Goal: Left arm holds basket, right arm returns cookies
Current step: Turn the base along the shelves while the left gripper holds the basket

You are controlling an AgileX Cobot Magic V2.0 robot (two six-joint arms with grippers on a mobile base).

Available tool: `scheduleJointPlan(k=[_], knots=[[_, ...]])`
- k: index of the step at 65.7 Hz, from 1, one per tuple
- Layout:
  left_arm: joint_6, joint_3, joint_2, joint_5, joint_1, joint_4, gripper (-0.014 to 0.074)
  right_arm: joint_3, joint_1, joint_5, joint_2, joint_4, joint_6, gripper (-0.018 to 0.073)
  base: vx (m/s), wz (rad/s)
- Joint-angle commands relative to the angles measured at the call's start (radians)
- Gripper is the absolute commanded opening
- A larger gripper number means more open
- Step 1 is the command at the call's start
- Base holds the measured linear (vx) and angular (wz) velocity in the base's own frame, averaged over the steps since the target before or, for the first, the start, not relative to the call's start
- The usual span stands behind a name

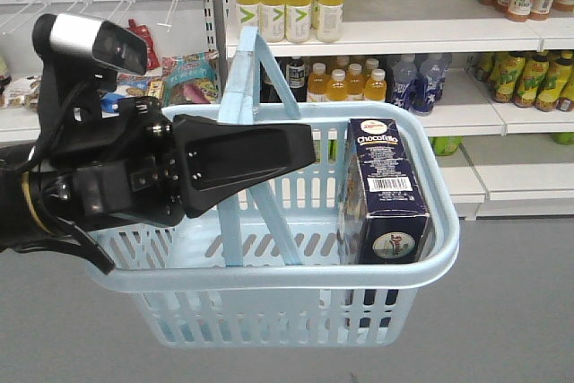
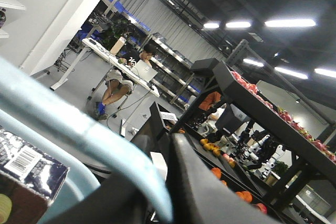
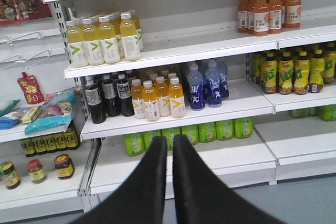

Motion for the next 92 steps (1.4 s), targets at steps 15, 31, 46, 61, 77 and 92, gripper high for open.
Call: scheduleJointPlan(k=[15,31,46,61,77,92], knots=[[0.022,-0.03,-0.031,-0.101,-0.005,-0.107,-0.0003,0.017,-0.002,-0.075,-0.001,-0.006,-0.005,-0.0003,0.59,-0.06],[0.022,-0.03,-0.031,-0.099,-0.005,-0.108,-0.0003,0.017,-0.002,-0.075,-0.001,-0.006,-0.005,-0.0003,0.52,-0.12],[0.022,-0.03,-0.031,-0.099,-0.005,-0.108,-0.0003,0.017,-0.002,-0.075,-0.001,-0.006,-0.005,-0.0003,0.41,-0.28],[0.022,-0.03,-0.031,-0.099,-0.005,-0.108,-0.0003,0.017,-0.002,-0.075,-0.001,-0.006,-0.005,-0.0003,0.3,-0.47],[0.022,-0.03,-0.031,-0.099,-0.005,-0.108,-0.0003,0.017,-0.002,-0.075,-0.001,-0.006,-0.005,-0.0003,0.21,-0.56],[0.022,-0.03,-0.031,-0.099,-0.005,-0.108,-0.0003,0.017,-0.002,-0.075,-0.001,-0.006,-0.005,-0.0003,0.16,-0.6]])
